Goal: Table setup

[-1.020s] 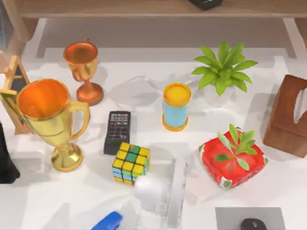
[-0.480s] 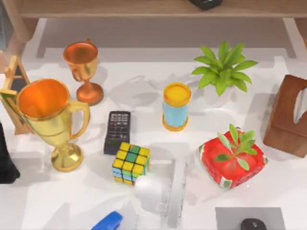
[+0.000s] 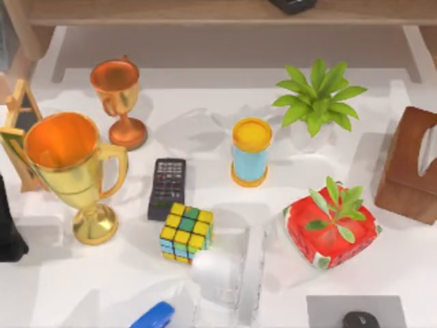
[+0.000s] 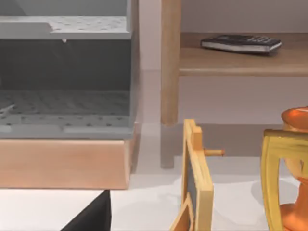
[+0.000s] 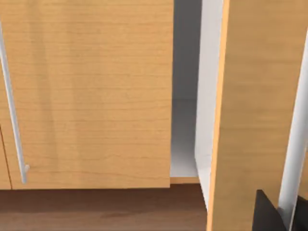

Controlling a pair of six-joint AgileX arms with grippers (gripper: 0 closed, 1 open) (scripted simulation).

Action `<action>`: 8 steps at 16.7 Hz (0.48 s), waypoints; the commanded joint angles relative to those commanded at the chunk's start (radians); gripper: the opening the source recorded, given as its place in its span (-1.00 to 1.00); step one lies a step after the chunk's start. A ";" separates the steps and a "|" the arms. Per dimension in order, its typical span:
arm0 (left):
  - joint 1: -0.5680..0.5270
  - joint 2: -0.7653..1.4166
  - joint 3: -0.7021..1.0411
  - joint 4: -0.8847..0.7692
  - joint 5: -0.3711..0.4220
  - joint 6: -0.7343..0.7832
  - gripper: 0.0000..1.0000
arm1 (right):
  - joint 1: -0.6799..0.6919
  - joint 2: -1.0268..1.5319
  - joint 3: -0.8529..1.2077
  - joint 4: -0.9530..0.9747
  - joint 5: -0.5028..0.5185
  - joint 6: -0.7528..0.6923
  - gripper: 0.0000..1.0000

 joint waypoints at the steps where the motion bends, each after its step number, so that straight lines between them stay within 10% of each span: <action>1: 0.000 0.000 0.000 0.000 0.000 0.000 1.00 | 0.000 0.000 0.000 0.000 0.000 0.000 -1.00; 8: 0.000 0.000 0.000 0.000 0.000 0.000 1.00 | 0.071 0.067 0.138 -0.089 0.076 -0.011 -1.00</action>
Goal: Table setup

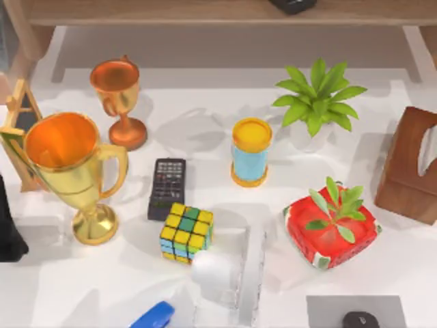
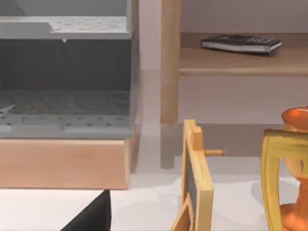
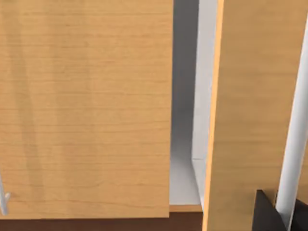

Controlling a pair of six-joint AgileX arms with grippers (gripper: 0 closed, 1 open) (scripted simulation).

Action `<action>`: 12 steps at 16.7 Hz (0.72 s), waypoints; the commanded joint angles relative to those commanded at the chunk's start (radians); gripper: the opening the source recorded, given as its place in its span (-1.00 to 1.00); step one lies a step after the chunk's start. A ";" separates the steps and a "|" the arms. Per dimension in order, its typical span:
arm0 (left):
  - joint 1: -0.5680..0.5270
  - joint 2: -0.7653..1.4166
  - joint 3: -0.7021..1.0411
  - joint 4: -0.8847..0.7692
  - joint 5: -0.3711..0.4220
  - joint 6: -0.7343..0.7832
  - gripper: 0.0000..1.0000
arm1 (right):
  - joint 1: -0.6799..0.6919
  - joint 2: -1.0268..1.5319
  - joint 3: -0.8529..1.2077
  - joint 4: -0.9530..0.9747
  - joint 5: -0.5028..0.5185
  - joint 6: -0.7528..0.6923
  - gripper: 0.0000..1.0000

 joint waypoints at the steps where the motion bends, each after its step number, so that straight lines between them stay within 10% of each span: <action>1: 0.000 0.000 0.000 0.000 0.000 0.000 1.00 | 0.018 0.013 0.034 -0.020 0.018 0.000 -1.00; 12: 0.000 0.000 0.000 0.000 0.000 0.000 1.00 | 0.075 0.080 0.181 -0.108 0.081 -0.001 -1.00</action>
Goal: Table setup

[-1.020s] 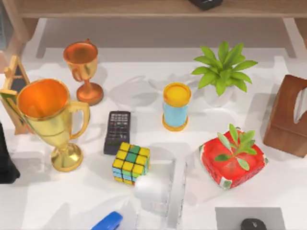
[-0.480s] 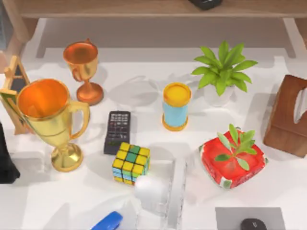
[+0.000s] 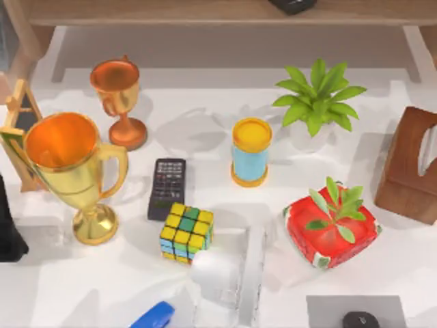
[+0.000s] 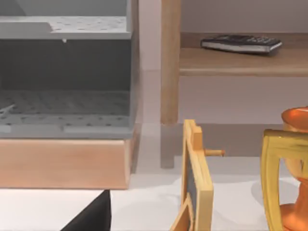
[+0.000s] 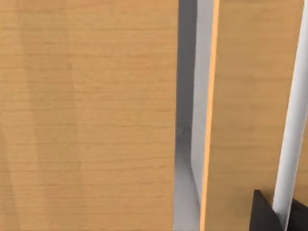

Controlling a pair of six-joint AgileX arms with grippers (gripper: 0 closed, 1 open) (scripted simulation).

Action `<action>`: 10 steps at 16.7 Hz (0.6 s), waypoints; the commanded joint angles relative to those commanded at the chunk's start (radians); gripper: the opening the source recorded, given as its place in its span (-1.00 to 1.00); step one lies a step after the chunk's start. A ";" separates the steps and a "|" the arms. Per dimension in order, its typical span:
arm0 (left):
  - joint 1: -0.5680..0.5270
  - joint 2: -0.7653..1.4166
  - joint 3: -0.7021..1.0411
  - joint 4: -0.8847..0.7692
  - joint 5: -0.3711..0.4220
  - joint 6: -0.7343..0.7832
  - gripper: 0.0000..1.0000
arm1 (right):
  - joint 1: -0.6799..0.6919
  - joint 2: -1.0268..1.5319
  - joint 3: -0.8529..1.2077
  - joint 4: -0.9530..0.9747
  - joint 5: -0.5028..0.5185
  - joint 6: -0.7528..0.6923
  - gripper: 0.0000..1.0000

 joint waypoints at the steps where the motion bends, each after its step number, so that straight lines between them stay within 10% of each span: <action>1: 0.000 0.000 0.000 0.000 0.000 0.000 1.00 | 0.012 0.016 0.037 -0.021 0.013 -0.001 -1.00; 10: 0.000 0.000 0.000 0.000 0.000 0.000 1.00 | 0.047 0.061 0.140 -0.088 0.051 -0.006 -1.00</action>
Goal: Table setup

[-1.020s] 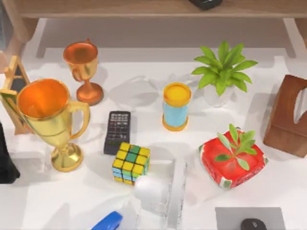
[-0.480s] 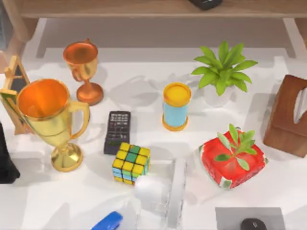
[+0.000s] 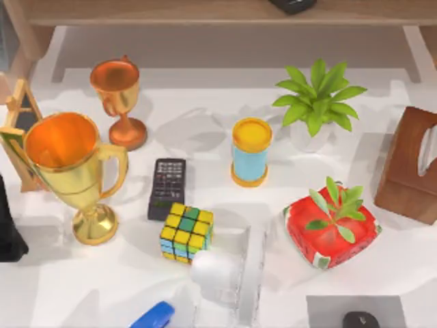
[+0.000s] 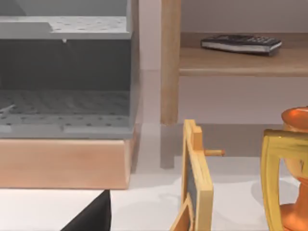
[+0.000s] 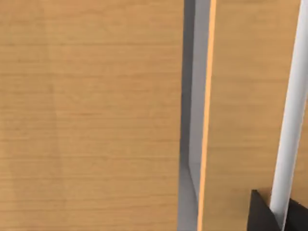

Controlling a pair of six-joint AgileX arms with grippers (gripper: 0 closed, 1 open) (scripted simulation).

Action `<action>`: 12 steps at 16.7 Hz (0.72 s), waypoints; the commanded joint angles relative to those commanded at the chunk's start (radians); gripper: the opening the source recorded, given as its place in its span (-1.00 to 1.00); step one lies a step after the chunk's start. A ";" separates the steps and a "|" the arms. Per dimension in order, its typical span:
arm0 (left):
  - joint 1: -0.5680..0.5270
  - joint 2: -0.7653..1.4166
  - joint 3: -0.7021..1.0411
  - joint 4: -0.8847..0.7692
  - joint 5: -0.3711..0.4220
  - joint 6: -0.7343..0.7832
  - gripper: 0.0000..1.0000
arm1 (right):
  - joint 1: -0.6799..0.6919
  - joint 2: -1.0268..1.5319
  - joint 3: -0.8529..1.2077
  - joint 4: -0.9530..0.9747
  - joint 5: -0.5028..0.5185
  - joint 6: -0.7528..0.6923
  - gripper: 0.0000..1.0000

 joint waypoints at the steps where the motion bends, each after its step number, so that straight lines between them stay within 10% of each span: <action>1: 0.000 0.000 0.000 0.000 0.000 0.000 1.00 | 0.005 0.011 0.013 -0.012 0.005 0.001 -1.00; 12: 0.000 0.000 0.000 0.000 0.000 0.000 1.00 | 0.064 0.126 0.278 -0.151 0.065 0.000 -1.00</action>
